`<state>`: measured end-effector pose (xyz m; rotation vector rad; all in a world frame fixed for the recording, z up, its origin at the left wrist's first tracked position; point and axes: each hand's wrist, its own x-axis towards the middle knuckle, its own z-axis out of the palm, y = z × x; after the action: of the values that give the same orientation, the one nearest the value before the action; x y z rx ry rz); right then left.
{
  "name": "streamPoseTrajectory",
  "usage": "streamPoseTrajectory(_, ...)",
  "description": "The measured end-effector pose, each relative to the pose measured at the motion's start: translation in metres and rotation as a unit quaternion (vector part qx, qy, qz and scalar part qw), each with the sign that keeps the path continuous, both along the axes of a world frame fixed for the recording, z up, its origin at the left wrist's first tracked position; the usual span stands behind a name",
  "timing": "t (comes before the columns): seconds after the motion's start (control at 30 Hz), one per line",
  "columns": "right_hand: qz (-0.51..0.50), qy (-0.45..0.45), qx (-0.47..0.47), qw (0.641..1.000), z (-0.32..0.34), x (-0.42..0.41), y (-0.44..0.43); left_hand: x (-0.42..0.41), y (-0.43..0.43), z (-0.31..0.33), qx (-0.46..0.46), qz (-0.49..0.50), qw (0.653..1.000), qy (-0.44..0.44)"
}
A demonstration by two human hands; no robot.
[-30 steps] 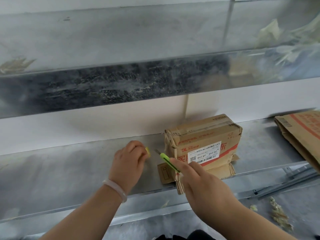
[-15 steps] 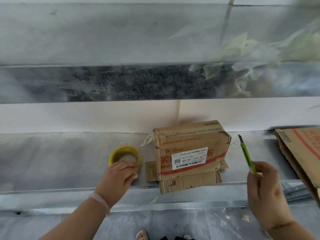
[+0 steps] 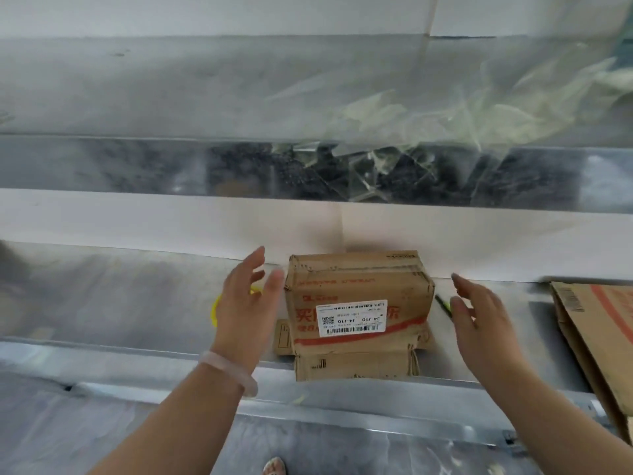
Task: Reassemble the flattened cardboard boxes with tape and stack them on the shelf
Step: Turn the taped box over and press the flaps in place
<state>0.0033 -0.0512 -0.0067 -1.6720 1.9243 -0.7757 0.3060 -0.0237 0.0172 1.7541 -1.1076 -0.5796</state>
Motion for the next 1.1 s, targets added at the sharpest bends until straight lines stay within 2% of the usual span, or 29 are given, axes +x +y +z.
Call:
streamPoseTrajectory(0.07, -0.008, -0.104, -0.007, 0.995, 0.024, 0.023, -0.011, -0.006, -0.014, 0.006, 0.080, 0.008, 0.982, 0.170)
streamPoseTrajectory(0.1, -0.009, -0.142, 0.015, 0.990, 0.032, 0.034, -0.016, -0.008, -0.018, 0.006, 0.106, 0.002, 0.960, 0.258)
streamPoseTrajectory(0.17, 0.003, -0.184, 0.073, 0.980, 0.042, 0.051, -0.020, -0.010, -0.019, 0.002, 0.120, 0.011, 0.917, 0.380)
streamPoseTrajectory(0.23, 0.015, -0.198, 0.089, 0.976, 0.039, 0.059, -0.016, -0.010, -0.015, -0.003, 0.109, 0.033, 0.884, 0.453)
streamPoseTrajectory(0.33, 0.006, -0.222, 0.080, 0.972, 0.033, 0.060, -0.003, -0.007, -0.007, -0.010, 0.104, 0.020, 0.851, 0.515)
streamPoseTrajectory(0.5, -0.008, -0.229, 0.087, 0.969, 0.019, 0.057, 0.011, 0.001, 0.001, -0.020, 0.119, 0.024, 0.840, 0.529)
streamPoseTrajectory(0.63, -0.003, -0.240, 0.093, 0.966, 0.017, 0.056, 0.015, -0.006, 0.001, -0.026, 0.136, 0.014, 0.883, 0.448)
streamPoseTrajectory(0.8, 0.023, -0.234, 0.093, 0.968, 0.016, 0.056, 0.016, -0.020, 0.001, -0.029, 0.151, 0.008, 0.909, 0.388)
streamPoseTrajectory(0.87, 0.025, -0.264, 0.108, 0.958, 0.016, 0.057, 0.017, -0.022, 0.002, -0.034, 0.145, 0.033, 0.899, 0.411)
streamPoseTrajectory(0.97, -0.008, -0.343, 0.129, 0.930, 0.015, 0.057, 0.017, -0.021, 0.001, -0.043, 0.136, 0.048, 0.867, 0.478)
streamPoseTrajectory(1.1, -0.019, -0.364, 0.131, 0.922, 0.025, 0.056, 0.013, -0.023, 0.001, -0.047, 0.170, 0.048, 0.882, 0.438)
